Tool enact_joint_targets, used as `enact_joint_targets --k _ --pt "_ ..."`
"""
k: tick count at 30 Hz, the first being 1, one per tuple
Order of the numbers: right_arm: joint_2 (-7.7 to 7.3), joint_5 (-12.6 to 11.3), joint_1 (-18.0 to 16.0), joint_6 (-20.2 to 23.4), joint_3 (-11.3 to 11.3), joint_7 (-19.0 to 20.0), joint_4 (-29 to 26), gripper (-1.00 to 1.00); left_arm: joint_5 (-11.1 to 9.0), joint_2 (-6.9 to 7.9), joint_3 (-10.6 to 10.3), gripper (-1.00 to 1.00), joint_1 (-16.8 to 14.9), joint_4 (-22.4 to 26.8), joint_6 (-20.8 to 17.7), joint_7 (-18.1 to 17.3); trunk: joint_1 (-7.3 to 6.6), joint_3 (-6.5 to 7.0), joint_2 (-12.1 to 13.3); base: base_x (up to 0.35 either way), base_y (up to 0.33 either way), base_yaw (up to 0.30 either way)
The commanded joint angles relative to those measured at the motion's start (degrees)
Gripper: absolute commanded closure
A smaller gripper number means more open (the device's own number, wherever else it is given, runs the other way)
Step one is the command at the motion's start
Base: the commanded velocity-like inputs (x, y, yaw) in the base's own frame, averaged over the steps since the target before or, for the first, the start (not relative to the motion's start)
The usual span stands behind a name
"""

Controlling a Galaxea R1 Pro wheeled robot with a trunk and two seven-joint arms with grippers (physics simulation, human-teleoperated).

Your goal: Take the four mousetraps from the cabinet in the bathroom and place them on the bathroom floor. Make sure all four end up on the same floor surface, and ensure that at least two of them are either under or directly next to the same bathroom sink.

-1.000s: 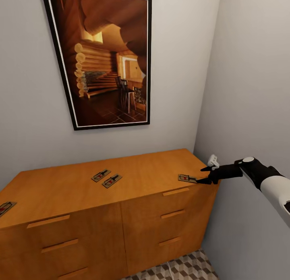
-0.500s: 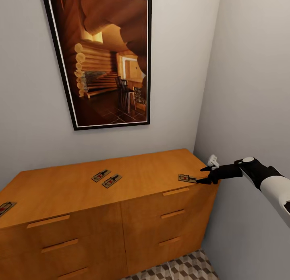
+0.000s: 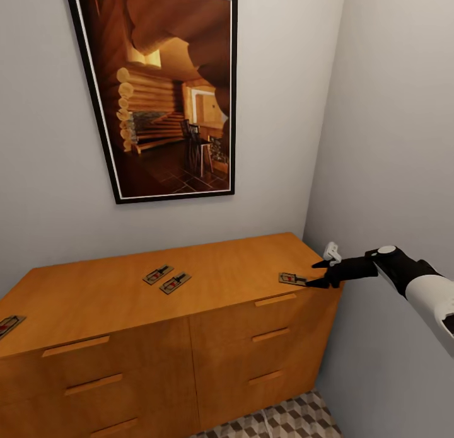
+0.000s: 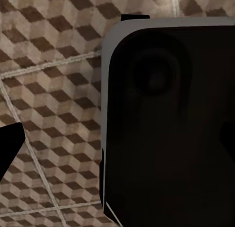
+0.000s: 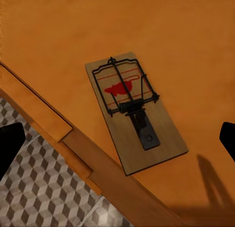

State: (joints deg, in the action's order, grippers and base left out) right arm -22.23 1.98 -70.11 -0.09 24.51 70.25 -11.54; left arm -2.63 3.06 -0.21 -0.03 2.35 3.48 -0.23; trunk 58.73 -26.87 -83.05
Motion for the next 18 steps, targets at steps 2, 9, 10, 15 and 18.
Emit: enact_joint_targets --k 2,9,10,15,18 --pt "0.2 0.2 0.0 0.0 -0.1 0.2 -0.1 -1.0 -0.3 -0.02 0.0 -1.0 0.0 0.0 0.1 0.0 0.0 -0.06 0.0 0.0 0.0 0.0" --pt "0.63 0.2 0.0 0.0 -0.1 0.2 -0.1 -1.0 -0.3 -0.06 0.0 -1.0 0.0 0.0 0.1 0.0 0.0 -0.06 0.0 0.001 0.0 0.0" --pt "0.65 0.2 0.0 0.0 -0.1 0.2 -0.1 -1.0 -0.3 -0.06 0.0 -1.0 0.0 0.0 0.1 0.0 0.0 -0.06 0.0 0.028 0.0 0.0" --pt "0.63 0.2 0.0 0.0 -0.1 0.2 -0.1 -1.0 -0.2 -0.07 0.0 -1.0 0.0 0.0 0.1 0.0 0.0 -0.06 0.0 0.077 0.0 0.0" --pt "0.57 0.1 0.0 0.0 -0.1 0.2 -0.1 -1.0 -0.2 -0.07 0.0 -1.0 0.0 0.0 0.1 0.0 0.0 -0.06 0.0 0.136 0.0 0.0"
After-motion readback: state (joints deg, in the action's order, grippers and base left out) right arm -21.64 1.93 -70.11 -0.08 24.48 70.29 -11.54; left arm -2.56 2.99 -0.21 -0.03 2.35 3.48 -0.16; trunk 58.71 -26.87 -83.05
